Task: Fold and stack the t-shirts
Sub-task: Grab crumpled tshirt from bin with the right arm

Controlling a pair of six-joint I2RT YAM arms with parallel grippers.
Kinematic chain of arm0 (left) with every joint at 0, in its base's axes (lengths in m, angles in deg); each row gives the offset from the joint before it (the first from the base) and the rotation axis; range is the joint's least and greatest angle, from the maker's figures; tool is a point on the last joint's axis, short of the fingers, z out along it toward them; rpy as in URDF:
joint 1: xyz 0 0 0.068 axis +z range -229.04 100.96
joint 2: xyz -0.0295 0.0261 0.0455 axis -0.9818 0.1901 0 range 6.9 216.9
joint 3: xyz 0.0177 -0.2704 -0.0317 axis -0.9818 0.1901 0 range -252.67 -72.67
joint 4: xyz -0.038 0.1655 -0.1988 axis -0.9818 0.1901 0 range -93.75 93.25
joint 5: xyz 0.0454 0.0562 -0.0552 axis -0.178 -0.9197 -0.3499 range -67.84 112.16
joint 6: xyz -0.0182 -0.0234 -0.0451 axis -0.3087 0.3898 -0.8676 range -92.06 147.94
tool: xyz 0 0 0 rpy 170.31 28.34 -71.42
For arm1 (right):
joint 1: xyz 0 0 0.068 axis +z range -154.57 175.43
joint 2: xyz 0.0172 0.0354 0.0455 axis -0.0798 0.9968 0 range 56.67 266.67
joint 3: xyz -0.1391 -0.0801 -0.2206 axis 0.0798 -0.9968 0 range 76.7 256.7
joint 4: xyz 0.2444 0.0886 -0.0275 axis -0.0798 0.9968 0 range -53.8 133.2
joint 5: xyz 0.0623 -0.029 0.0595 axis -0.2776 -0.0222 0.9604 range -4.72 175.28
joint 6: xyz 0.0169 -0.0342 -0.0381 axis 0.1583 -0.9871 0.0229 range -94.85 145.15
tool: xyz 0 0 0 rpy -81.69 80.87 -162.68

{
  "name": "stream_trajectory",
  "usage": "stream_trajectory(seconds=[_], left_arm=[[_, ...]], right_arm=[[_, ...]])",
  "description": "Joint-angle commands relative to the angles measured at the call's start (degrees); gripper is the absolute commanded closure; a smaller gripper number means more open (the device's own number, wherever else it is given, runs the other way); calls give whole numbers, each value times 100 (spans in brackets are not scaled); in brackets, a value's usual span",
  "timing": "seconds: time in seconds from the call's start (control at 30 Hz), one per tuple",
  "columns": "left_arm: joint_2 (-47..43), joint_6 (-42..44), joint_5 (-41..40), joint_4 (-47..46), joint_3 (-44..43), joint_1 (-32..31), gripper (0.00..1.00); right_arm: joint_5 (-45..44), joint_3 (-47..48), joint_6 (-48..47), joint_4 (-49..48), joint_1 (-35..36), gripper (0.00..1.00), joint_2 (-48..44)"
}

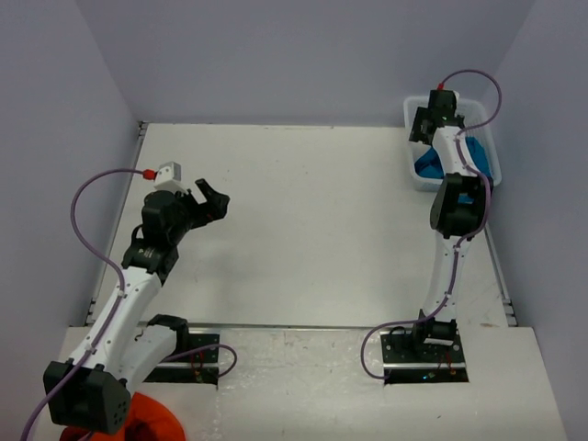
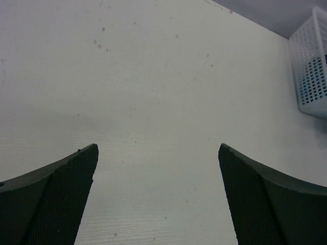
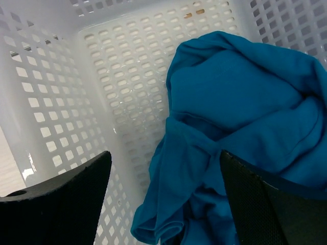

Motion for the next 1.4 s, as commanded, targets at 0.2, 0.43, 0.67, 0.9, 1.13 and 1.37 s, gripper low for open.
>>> stream_trajectory(seconds=[0.2,0.43,0.67,0.9,1.13,1.37], left_arm=[[-161,-67,385,385,-918,-28,0],[-284,-5,481,737,-1341,-28,0],[-293,-58,543,764,-1297,-28,0],[-276,-31,622,737,-1368,-28,0],[-354,-102,771,580,-1114,-28,0],[-83,-5,711,421,-709,-54,0]], right_arm=[[-299,778,568,1169,-17,15,-144],[-27,595,956,1478,-17,14,268],[26,797,1000,1619,-17,18,384],[176,780,1097,1689,-17,74,392],[17,946,1036,1076,-52,100,253],[70,642,816,92,-35,100,-755]])
